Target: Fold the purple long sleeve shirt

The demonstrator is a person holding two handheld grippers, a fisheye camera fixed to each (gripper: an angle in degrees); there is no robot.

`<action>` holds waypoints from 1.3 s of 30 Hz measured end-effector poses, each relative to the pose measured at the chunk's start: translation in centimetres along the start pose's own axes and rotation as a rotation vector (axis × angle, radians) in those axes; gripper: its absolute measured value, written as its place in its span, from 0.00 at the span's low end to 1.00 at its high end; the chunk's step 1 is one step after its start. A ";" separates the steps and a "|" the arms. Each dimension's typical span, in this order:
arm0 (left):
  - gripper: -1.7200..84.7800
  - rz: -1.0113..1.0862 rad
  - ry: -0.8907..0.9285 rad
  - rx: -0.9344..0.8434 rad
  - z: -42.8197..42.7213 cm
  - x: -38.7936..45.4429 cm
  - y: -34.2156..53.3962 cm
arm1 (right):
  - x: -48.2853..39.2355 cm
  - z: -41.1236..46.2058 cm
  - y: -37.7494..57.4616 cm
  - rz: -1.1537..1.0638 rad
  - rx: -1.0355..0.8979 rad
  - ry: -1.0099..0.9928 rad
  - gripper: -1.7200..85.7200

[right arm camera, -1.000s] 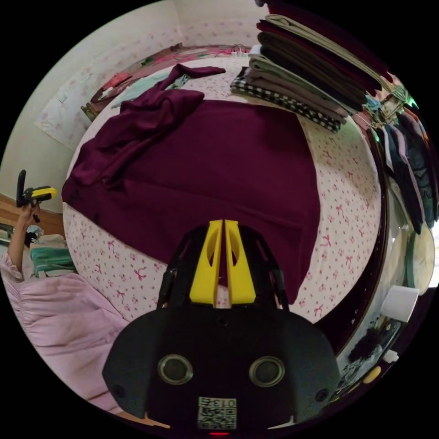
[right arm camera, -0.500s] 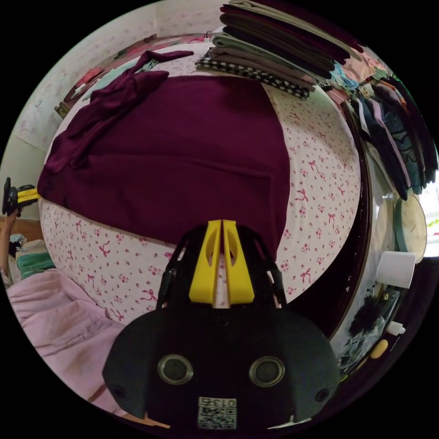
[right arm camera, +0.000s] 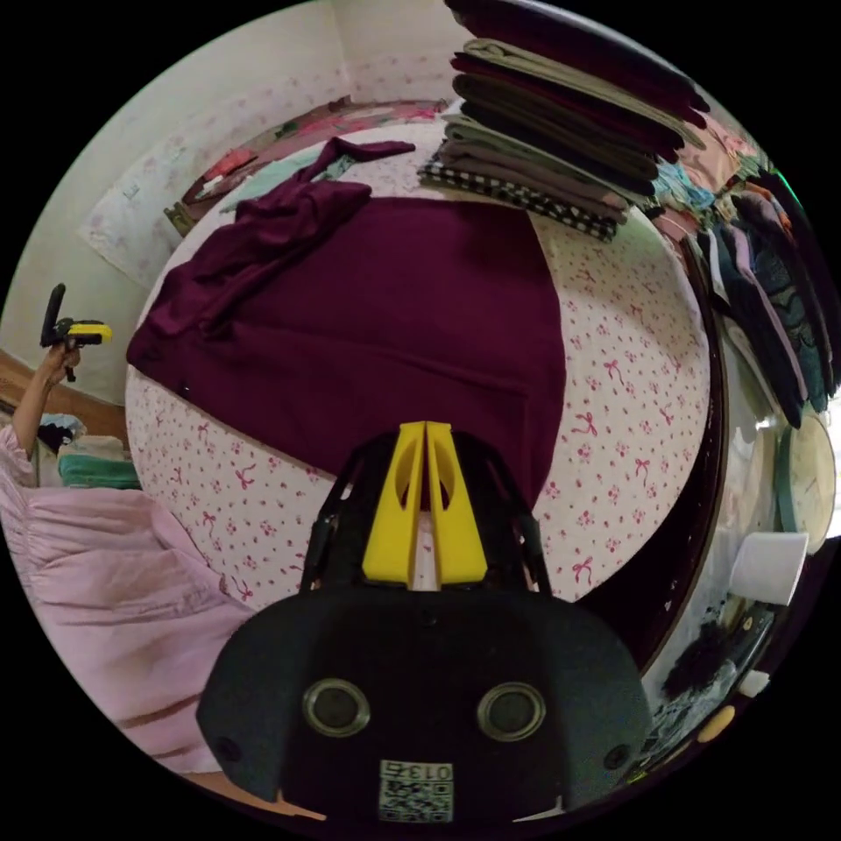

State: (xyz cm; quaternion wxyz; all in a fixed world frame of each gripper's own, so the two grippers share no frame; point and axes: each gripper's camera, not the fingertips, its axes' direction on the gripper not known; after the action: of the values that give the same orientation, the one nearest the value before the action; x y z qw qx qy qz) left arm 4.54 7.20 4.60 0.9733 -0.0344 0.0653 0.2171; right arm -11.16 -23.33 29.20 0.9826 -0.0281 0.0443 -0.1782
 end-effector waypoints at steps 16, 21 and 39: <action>0.02 0.089 -0.176 -0.150 12.3 9.2 -7.9 | -18.4 8.4 -12.2 -0.624 -0.107 -0.415 0.02; 0.02 -0.063 -0.195 -0.098 9.0 6.5 -4.1 | -11.3 6.4 -12.3 -0.449 -0.029 -0.384 0.02; 0.03 -0.206 -0.173 -0.059 7.4 4.8 0.8 | -13.7 5.1 -23.9 -0.464 0.184 -0.164 0.12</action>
State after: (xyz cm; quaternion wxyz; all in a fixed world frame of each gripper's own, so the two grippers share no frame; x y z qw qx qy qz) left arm 9.37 10.65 11.19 0.9910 -0.0510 -0.0290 0.1200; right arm -31.73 -40.70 37.02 0.9142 0.0377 -0.0597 -0.3991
